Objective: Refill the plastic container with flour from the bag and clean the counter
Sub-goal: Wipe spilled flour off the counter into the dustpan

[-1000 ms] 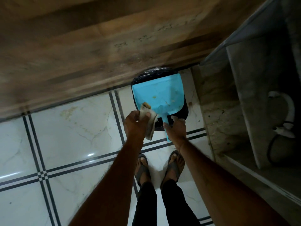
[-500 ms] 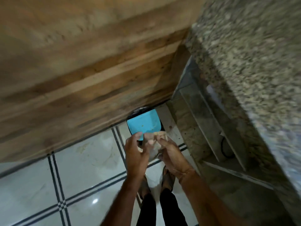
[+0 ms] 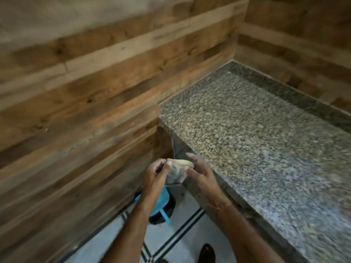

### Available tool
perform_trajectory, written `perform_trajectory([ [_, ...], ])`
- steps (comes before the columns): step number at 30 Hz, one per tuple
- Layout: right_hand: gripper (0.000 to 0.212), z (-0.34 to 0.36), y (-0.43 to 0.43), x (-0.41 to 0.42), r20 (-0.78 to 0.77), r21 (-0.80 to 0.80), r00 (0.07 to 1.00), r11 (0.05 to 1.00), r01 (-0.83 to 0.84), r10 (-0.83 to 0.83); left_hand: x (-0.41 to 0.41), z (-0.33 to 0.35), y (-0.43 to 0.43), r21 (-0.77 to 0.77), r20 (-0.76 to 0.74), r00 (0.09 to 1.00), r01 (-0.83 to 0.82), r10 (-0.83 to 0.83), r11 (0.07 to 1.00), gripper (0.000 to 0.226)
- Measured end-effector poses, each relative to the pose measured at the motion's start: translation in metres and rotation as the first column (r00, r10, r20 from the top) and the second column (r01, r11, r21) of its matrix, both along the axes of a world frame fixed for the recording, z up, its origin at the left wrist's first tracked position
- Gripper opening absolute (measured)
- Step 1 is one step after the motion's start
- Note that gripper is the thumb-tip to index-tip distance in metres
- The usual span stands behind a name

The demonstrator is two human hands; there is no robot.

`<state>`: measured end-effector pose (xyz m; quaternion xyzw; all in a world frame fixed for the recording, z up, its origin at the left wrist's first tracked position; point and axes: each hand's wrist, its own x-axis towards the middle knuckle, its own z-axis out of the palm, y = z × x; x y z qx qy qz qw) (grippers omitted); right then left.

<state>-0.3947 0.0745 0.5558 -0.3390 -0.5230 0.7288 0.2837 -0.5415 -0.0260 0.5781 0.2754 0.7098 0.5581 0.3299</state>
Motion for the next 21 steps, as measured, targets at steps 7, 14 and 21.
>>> perform_trajectory([
  [7, 0.03, 0.06, 0.051, 0.033, -0.105, 0.0, 0.994, 1.0, -0.03, 0.03, 0.024, 0.066, 0.084, 0.053, -0.115, 0.98, 0.172, -0.165, 0.984, 0.017],
  [14, 0.031, 0.067, 0.079, 0.053, -0.161, -0.115, 0.965, 0.975, 0.189, -0.206, 0.048, 0.067, 0.148, 0.043, -0.083, 0.99, 0.118, -0.114, 0.992, 0.018],
  [21, 0.035, 0.044, 0.112, 0.062, -0.038, -0.072, 0.929, 0.928, 0.365, -0.368, 0.039, 0.029, 0.189, -0.067, 0.057, 0.937, 0.349, -0.345, 0.935, 0.029],
])
